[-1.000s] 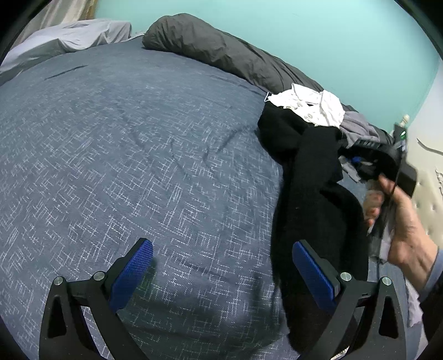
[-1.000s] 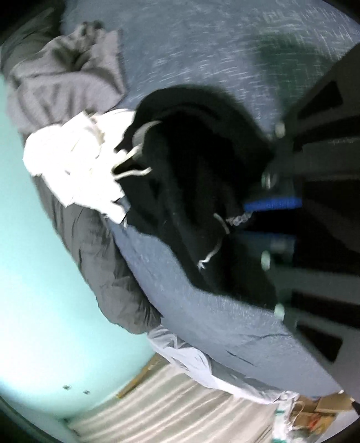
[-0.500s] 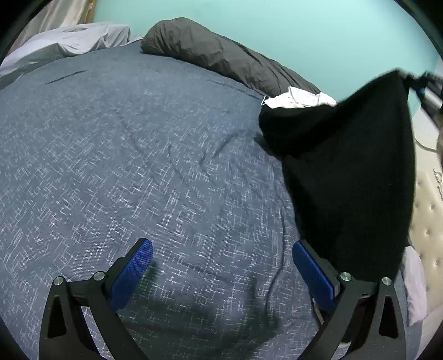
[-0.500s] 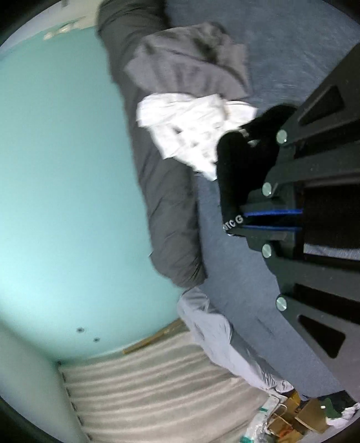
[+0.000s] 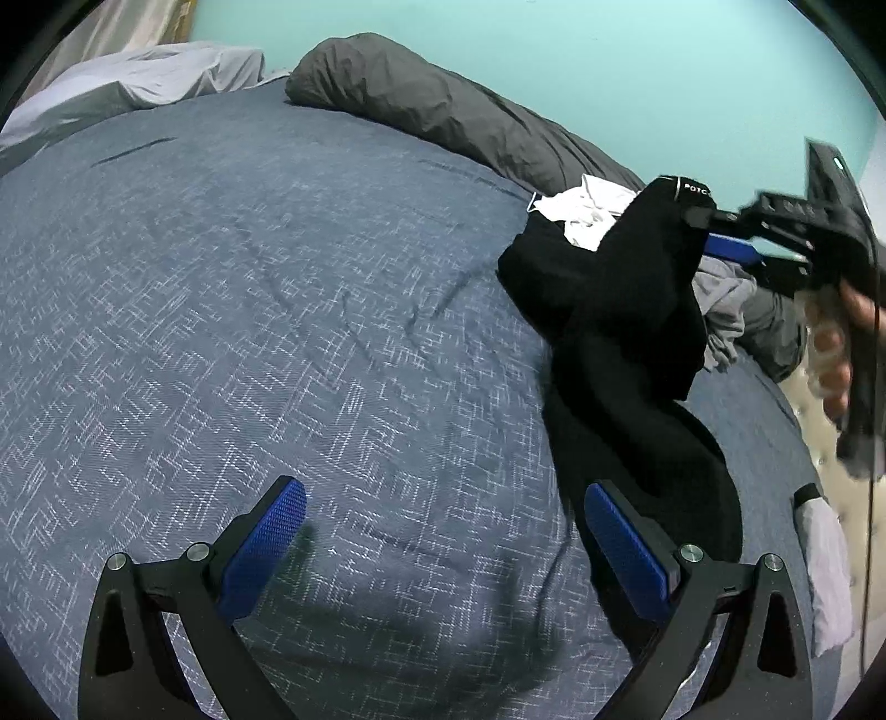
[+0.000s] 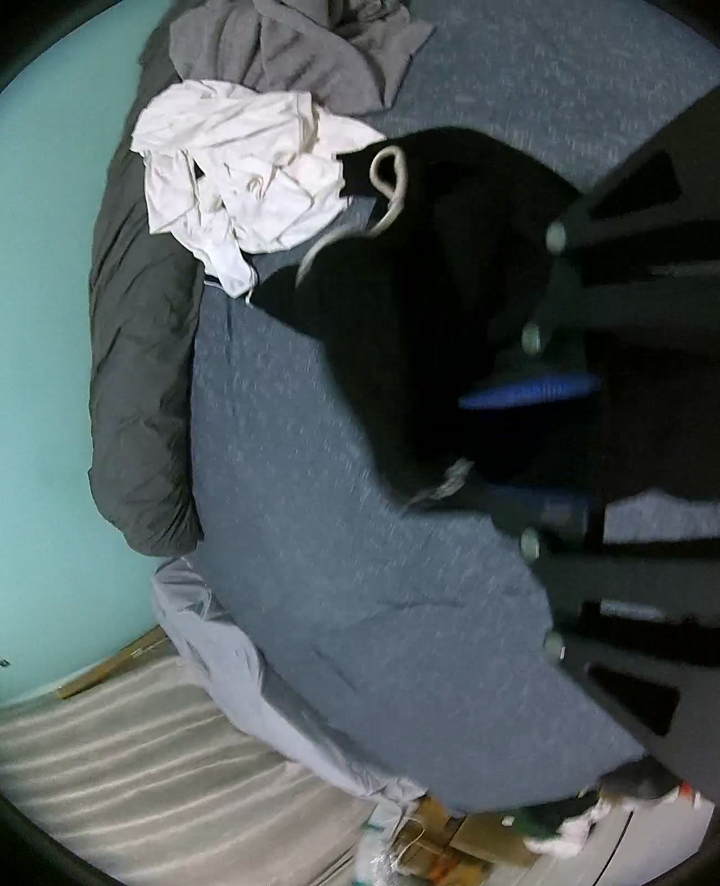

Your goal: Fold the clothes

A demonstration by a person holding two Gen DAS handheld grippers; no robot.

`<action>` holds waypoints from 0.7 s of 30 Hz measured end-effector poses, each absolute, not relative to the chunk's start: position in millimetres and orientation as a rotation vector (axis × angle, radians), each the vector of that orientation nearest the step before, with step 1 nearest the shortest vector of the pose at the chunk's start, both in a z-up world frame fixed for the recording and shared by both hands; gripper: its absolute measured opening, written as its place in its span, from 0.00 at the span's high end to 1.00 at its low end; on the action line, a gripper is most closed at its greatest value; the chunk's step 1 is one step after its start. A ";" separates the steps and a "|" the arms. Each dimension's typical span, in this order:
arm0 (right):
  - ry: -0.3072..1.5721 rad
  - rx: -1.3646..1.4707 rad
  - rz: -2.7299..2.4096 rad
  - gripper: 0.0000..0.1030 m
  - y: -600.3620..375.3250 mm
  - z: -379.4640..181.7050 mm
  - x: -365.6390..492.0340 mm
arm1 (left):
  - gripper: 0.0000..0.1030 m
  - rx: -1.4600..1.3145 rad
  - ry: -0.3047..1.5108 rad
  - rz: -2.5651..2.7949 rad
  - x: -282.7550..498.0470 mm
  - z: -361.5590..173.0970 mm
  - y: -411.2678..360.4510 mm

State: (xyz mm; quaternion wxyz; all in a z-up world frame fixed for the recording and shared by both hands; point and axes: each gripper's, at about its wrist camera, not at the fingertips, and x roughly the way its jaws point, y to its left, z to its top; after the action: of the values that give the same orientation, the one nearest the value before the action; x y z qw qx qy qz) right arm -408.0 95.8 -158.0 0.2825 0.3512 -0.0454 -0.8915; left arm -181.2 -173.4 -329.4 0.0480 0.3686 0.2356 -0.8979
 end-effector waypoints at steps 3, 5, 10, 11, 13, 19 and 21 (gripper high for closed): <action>-0.163 0.956 -2.405 0.51 112.8 -176.8 -409.0 | 0.00 1.126 0.720 -2.742 -181.5 -329.2 -171.7; -0.191 0.966 -2.416 0.44 124.1 -189.4 -409.6 | 0.00 1.131 0.717 -2.745 -181.8 -329.7 -169.5; -0.343 1.130 -2.465 0.41 162.6 -232.0 -425.7 | 0.00 1.142 0.695 -2.747 -183.2 -330.9 -163.6; -0.381 1.186 -2.475 0.41 169.4 -244.4 -430.6 | 0.00 1.143 0.694 -2.745 -183.5 -331.4 -163.8; -0.465 1.265 -2.479 0.41 181.2 -267.8 -439.0 | 0.00 1.147 0.696 -2.740 -183.8 -332.7 -164.3; -0.633 1.341 -2.438 0.41 188.9 -320.6 -463.6 | 0.00 1.157 0.690 -2.733 -187.5 -336.8 -165.1; -0.595 1.371 -2.452 0.41 179.4 -330.3 -474.0 | 0.00 1.163 0.696 -2.725 -189.0 -339.1 -167.1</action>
State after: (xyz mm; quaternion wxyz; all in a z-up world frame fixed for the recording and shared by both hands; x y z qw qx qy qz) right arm -474.0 179.4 -330.3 0.1347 0.4731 -0.2055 -0.8460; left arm -189.0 -167.1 -339.1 0.0490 0.3815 0.2284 -0.8944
